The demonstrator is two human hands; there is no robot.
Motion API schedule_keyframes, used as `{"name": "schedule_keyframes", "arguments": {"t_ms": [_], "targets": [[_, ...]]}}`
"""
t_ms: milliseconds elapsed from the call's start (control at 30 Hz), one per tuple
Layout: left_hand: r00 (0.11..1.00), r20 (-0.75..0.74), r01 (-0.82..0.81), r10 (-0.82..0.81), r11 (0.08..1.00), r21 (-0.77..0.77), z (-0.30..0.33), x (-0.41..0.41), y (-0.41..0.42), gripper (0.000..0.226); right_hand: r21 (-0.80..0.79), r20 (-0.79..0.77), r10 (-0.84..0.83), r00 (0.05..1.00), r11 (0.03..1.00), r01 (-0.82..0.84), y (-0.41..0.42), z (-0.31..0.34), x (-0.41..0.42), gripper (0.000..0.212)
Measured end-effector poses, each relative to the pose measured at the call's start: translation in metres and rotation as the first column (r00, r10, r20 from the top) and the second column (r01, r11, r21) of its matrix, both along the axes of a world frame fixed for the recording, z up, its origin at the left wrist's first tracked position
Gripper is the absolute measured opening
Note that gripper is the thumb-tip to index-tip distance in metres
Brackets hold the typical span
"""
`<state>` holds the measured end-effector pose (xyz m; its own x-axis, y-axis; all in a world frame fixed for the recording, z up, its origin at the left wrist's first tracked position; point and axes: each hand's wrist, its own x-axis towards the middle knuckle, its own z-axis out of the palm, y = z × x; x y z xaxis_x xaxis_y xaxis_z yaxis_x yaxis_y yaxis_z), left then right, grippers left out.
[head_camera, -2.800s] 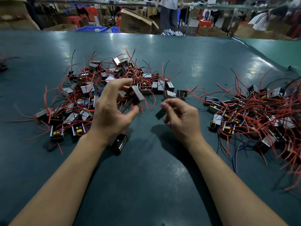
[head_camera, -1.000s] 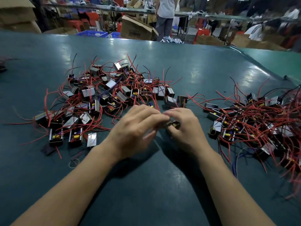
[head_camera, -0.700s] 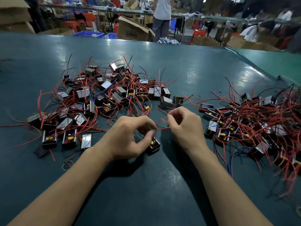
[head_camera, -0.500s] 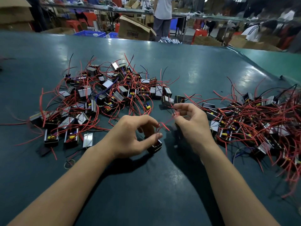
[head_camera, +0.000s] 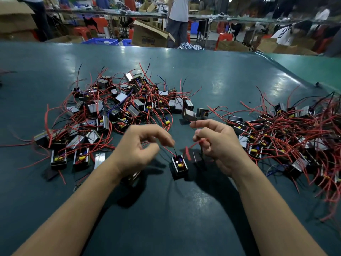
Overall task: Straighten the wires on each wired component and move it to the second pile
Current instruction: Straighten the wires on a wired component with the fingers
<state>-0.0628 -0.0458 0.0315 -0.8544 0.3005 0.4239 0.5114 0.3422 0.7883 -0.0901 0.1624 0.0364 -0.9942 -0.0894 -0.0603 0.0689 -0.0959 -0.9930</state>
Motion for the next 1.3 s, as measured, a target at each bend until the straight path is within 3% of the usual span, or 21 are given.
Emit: {"name": "schedule_keyframes", "arguments": {"t_ms": [67,133,233,300,400,500,633,733,867,1033,1133,1233,1300], "targets": [[0.977,-0.088,-0.200,0.195,0.978,-0.053,0.000,-0.002,-0.004,0.023,-0.077,0.022,0.010,1.000,0.997,-0.008,0.001,0.002,0.000,0.023],[0.913,-0.209,-0.392,0.350,0.896,-0.210,-0.002,-0.003,-0.005,0.042,-0.087,0.018,0.021,1.000,0.996,-0.019,0.000,0.002,0.001,0.016],[0.691,-0.516,-0.712,0.505,0.600,-0.366,0.001,0.001,0.017,0.050,-0.013,-0.014,0.053,0.998,0.998,-0.054,-0.001,0.001,0.002,0.006],[0.641,-0.559,-0.767,0.526,0.466,-0.442,0.001,0.006,0.037,0.050,0.021,-0.032,0.064,0.997,0.998,-0.063,-0.001,0.001,0.002,0.004],[0.682,-0.413,-0.697,0.604,0.364,-0.618,-0.007,0.004,0.049,0.056,0.024,-0.038,0.067,0.997,0.998,-0.066,0.001,0.001,0.001,0.006],[0.681,-0.264,-0.680,0.683,0.457,-0.573,-0.013,0.000,0.046,0.044,0.068,-0.035,0.076,0.996,0.995,-0.074,0.001,-0.001,-0.001,0.008],[0.787,-0.170,-0.614,0.593,0.777,-0.135,-0.011,-0.007,0.031,0.009,0.028,-0.067,0.082,0.994,0.996,-0.080,-0.005,-0.004,-0.001,0.016],[0.870,-0.128,-0.476,0.476,0.879,0.032,-0.008,-0.007,0.027,0.009,-0.062,-0.070,0.055,0.996,0.996,-0.060,-0.006,-0.005,-0.003,0.009],[0.934,0.050,-0.357,0.354,0.915,0.188,-0.005,-0.004,0.032,0.002,-0.097,-0.044,0.082,0.996,0.992,-0.086,-0.005,-0.007,-0.006,0.014],[0.961,0.190,-0.256,0.202,0.909,0.328,-0.006,-0.005,0.037,0.005,-0.273,0.041,0.153,0.987,0.952,-0.136,-0.010,-0.006,-0.008,0.012],[0.962,0.232,-0.230,0.142,0.882,0.411,-0.004,-0.004,0.035,0.009,-0.273,0.041,0.177,0.983,0.949,-0.159,-0.011,-0.005,-0.007,0.008],[0.960,0.258,-0.213,0.109,0.882,0.420,-0.003,-0.004,0.033,0.014,-0.235,0.040,0.182,0.982,0.958,-0.168,-0.012,-0.004,-0.005,0.024],[0.953,0.290,-0.206,0.088,0.890,0.406,-0.004,-0.006,0.032,0.012,-0.217,0.046,0.186,0.981,0.961,-0.172,-0.012,-0.004,-0.004,0.020]]}}
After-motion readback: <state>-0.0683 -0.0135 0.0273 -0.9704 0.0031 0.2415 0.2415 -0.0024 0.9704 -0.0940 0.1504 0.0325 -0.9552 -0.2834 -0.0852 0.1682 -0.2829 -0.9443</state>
